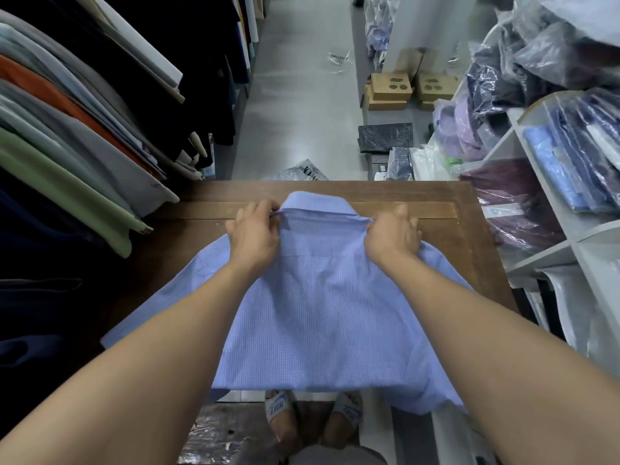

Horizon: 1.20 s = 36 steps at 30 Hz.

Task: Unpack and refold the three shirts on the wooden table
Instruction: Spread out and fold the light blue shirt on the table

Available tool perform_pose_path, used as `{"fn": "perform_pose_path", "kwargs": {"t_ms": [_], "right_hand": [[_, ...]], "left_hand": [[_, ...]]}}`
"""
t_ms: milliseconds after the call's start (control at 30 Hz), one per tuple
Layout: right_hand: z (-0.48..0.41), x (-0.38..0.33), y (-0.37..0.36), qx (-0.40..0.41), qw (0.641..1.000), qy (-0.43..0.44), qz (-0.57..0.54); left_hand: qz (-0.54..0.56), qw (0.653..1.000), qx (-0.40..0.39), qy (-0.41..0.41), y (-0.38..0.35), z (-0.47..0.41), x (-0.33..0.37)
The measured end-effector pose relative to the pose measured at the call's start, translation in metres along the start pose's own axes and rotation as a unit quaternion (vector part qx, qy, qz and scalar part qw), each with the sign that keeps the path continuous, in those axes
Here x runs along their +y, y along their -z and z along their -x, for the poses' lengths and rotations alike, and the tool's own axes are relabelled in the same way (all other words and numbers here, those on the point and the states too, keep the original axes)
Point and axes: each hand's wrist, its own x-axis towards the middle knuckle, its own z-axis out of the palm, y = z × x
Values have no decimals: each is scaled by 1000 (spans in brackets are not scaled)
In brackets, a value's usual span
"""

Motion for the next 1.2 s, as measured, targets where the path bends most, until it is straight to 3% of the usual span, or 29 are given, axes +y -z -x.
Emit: {"fn": "perform_pose_path", "kwargs": {"t_ms": [367,467,533,633,833,1000,1200], "right_hand": [[-18,-29,41,110,990,44,-78],[-15,-28,34,45,991,56,-109],[-8,-22,21,-8,995,61,-73],[2,-9,1,-9,998,45,-30],[28,21,-24,-87,990,-102,52],[38,44,-44,-193,969,-156,-1],[40,63,-37,-183,969,-165,-24]], "left_hand": [[-90,983,154,-46,22,-47,16],[-113,988,106,-12,18,-50,18],[-117,991,48,54,8,-40,19],[-90,980,-12,178,-5,-14,12],[-105,933,-99,329,-14,42,-25],[-91,920,-175,338,-16,55,-43],[-93,932,-156,314,-2,55,-78]]}}
